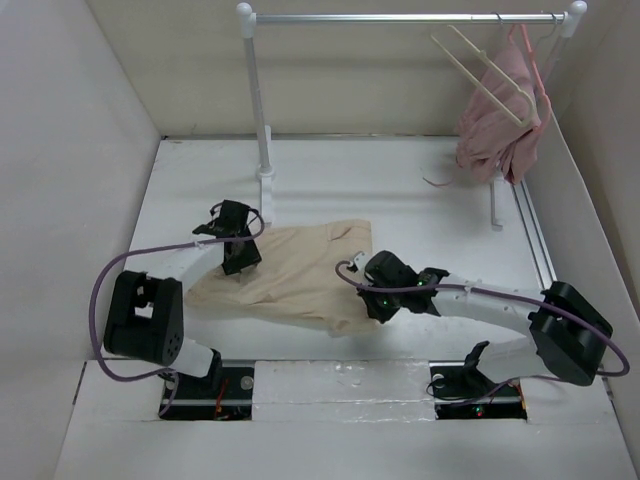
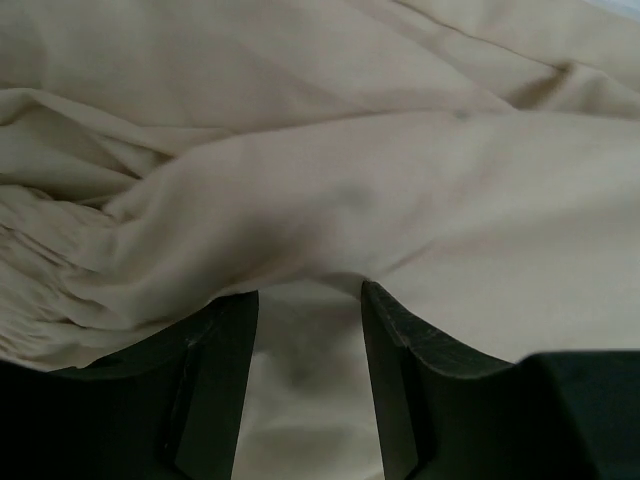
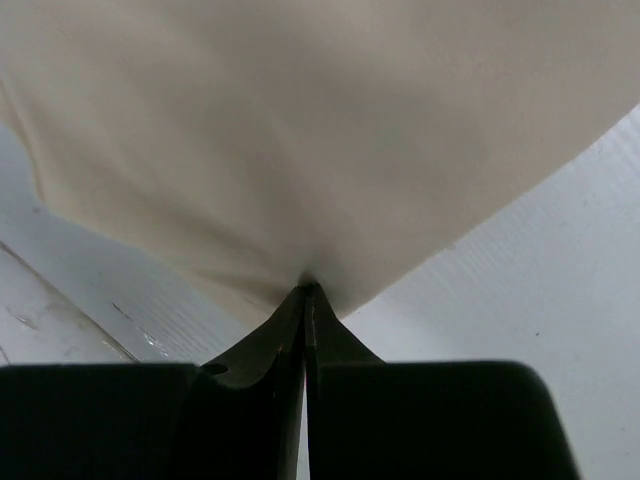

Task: Place the trousers on the hanger
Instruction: Fold the trousers at the center of the board, then pick up the hanger from the clothesline.

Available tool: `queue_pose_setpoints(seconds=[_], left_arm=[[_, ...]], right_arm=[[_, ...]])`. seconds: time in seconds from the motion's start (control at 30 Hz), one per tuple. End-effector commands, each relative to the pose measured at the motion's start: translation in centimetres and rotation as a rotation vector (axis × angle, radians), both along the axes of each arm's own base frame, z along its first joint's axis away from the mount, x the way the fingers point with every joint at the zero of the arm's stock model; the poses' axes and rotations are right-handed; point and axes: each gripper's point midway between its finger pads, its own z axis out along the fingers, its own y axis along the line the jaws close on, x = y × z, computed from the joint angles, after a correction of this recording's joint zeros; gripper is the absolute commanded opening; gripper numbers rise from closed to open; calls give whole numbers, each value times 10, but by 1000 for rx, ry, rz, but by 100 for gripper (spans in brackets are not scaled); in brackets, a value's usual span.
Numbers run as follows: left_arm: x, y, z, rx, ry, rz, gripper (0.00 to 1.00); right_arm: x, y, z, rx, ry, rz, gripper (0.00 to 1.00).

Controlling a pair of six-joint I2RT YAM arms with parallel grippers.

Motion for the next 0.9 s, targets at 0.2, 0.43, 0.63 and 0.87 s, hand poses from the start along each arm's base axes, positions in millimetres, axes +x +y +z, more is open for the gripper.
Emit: queue_pose_setpoints(seconds=[0.2, 0.43, 0.63, 0.87], left_arm=[[37, 15, 28, 24, -75, 147, 43], [67, -22, 154, -36, -391, 3, 42], [60, -79, 225, -161, -551, -192, 1], [13, -172, 227, -297, -537, -478, 0]], right_arm=[[-3, 4, 17, 28, -1, 1, 11], [77, -4, 229, 218, -418, -45, 45], [174, -100, 424, 345, -882, -257, 0], [263, -210, 513, 310, -1060, -318, 0]])
